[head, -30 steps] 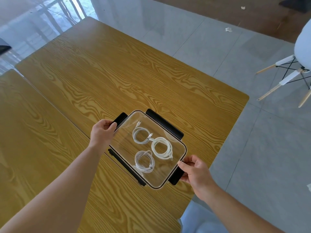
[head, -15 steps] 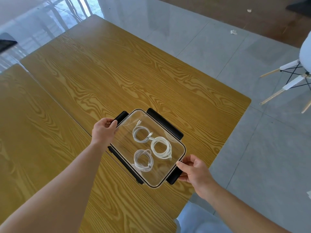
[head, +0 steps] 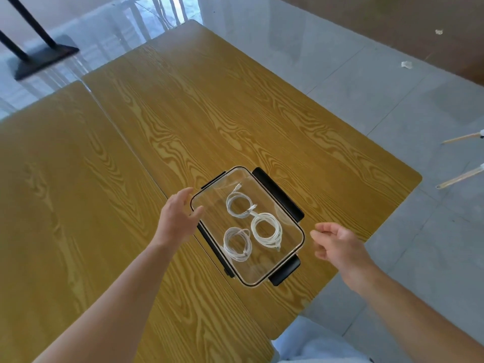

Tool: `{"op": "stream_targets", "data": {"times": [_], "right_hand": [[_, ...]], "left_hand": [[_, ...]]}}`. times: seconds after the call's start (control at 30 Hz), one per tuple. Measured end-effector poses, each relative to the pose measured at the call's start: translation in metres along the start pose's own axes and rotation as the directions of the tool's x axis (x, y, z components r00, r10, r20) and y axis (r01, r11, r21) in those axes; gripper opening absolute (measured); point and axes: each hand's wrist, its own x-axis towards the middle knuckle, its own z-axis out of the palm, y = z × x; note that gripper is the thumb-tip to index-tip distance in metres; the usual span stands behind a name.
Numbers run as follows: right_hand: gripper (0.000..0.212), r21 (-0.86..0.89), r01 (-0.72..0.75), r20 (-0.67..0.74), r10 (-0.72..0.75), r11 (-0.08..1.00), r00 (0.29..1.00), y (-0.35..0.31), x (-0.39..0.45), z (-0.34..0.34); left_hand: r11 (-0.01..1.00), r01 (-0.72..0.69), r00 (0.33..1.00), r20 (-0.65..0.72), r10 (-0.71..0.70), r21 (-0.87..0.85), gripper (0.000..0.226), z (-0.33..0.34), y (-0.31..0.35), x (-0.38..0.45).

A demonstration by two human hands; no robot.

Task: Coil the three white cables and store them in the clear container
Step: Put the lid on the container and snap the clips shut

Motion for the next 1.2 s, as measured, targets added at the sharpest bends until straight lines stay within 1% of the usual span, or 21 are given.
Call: {"op": "stream_targets", "data": {"times": [0.1,0.17,0.23,0.33,0.5,0.7,0.83,0.93,1.07,1.2], "right_hand": [[0.036,-0.134,0.116,0.021,-0.115,0.984,0.993,-0.016,0.005,-0.003],[0.039,-0.239,0.212,0.050,-0.206,0.948,0.977,-0.026,0.007,-0.001],[0.042,-0.331,0.308,0.108,-0.288,0.892,0.951,-0.034,0.010,0.004],[0.048,-0.384,0.391,0.193,-0.341,0.836,0.920,-0.044,0.017,0.013],[0.052,-0.470,0.465,0.310,-0.353,0.750,0.883,-0.055,0.032,0.020],[0.052,-0.585,0.492,0.355,-0.342,0.645,0.870,-0.063,0.047,0.024],[0.054,-0.621,0.487,0.380,-0.307,0.614,0.873,-0.065,0.053,0.023],[0.054,-0.622,0.497,0.401,-0.299,0.605,0.866,-0.065,0.057,0.023],[0.054,-0.629,0.501,0.408,-0.296,0.595,0.864,-0.066,0.060,0.025],[0.056,-0.611,0.499,0.428,-0.274,0.614,0.861,-0.063,0.064,0.027]], "left_hand": [[0.996,-0.046,0.999,-0.024,0.047,0.072,0.052,0.001,0.000,-0.025],[0.994,-0.068,0.997,-0.039,0.072,0.086,0.049,0.004,0.002,-0.040],[0.992,-0.075,0.995,-0.056,0.081,0.100,0.047,0.008,0.004,-0.052],[0.991,-0.058,0.995,-0.074,0.068,0.122,0.046,0.014,0.006,-0.068],[0.993,0.004,0.994,-0.107,0.009,0.120,0.050,0.024,0.009,-0.082],[0.993,0.109,0.984,-0.144,-0.103,0.039,0.055,0.033,0.011,-0.092],[0.988,0.155,0.976,-0.148,-0.158,-0.029,0.053,0.039,0.014,-0.095],[0.974,0.193,0.964,-0.160,-0.211,-0.118,0.049,0.041,0.016,-0.096],[0.925,0.271,0.937,-0.148,-0.317,-0.267,0.046,0.046,0.020,-0.096],[0.863,0.328,0.902,-0.144,-0.407,-0.385,0.046,0.053,0.020,-0.095]]}}
